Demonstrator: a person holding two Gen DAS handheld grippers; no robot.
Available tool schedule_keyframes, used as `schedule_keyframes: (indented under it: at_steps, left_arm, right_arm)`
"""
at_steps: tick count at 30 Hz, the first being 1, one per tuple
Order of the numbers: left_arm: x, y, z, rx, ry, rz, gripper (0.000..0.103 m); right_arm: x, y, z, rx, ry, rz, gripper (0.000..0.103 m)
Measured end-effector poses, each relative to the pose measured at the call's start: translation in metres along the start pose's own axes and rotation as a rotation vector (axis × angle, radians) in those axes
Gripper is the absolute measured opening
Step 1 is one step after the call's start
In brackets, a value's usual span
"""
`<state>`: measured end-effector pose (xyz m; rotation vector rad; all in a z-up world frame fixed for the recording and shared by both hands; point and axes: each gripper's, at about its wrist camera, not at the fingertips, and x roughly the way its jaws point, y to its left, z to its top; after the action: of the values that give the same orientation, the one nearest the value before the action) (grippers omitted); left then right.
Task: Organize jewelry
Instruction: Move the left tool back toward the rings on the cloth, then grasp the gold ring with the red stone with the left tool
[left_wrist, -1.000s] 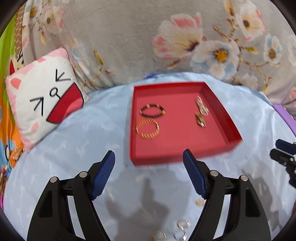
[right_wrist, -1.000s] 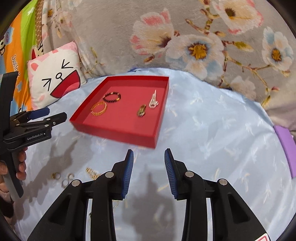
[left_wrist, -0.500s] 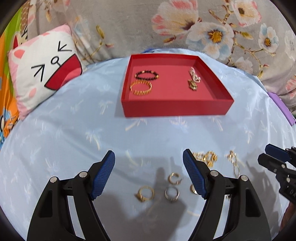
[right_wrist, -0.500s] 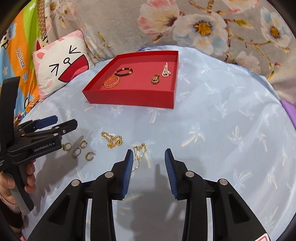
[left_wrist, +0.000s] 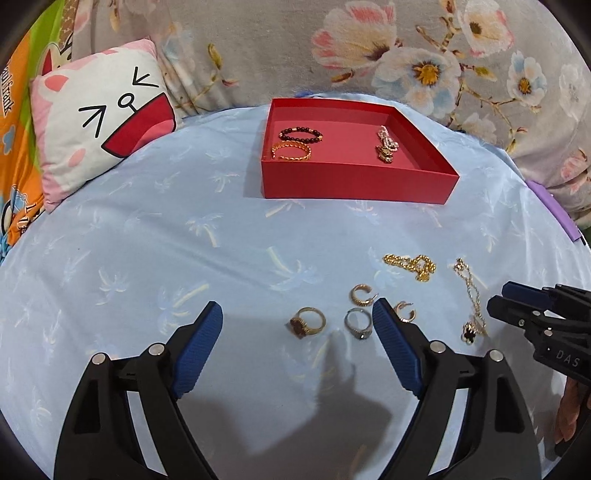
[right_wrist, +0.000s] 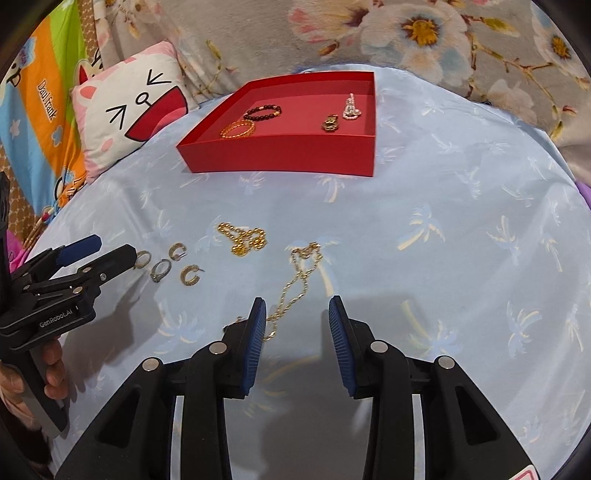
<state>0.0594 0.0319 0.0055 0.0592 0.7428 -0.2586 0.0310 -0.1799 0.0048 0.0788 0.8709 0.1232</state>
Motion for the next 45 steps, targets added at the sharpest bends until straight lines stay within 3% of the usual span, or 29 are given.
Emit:
schedule_keyframes:
  at_steps: [7,14,16,23,27,30,36,37,45]
  left_arm:
    - [0.001,-0.007,-0.009,0.042,0.025,-0.029,0.081]
    - [0.013,0.01,-0.008,-0.029,0.08,-0.02,0.08]
    - [0.016,0.013,-0.008,-0.033,0.094,-0.019,0.071]
    - [0.02,0.01,-0.005,0.0,0.099,-0.031,0.063]
    - [0.023,0.006,-0.001,0.026,0.1,-0.044,0.048]
    - [0.025,0.002,0.001,0.041,0.096,-0.053,0.031]
    - [0.024,0.001,0.001,0.038,0.091,-0.074,0.017]
    - [0.023,0.003,0.001,0.032,0.087,-0.074,0.009]
    - [0.018,0.008,-0.002,0.004,0.072,-0.072,0.009]
  right_arm:
    - [0.004,0.016,-0.007,-0.04,0.017,0.018,0.035]
    - [0.003,0.012,-0.007,-0.026,0.013,0.013,0.035]
    - [0.003,0.01,-0.007,-0.021,0.013,0.009,0.035]
    - [0.003,0.008,-0.006,-0.005,0.007,0.007,0.035]
    - [0.003,0.008,-0.007,0.002,0.006,0.005,0.035]
    - [0.003,0.007,-0.006,0.003,0.007,0.004,0.035]
    - [0.004,0.006,-0.006,0.007,0.01,0.003,0.035]
    - [0.004,0.005,-0.006,0.009,0.011,0.003,0.035]
    - [0.005,0.007,-0.006,0.003,0.012,0.005,0.035]
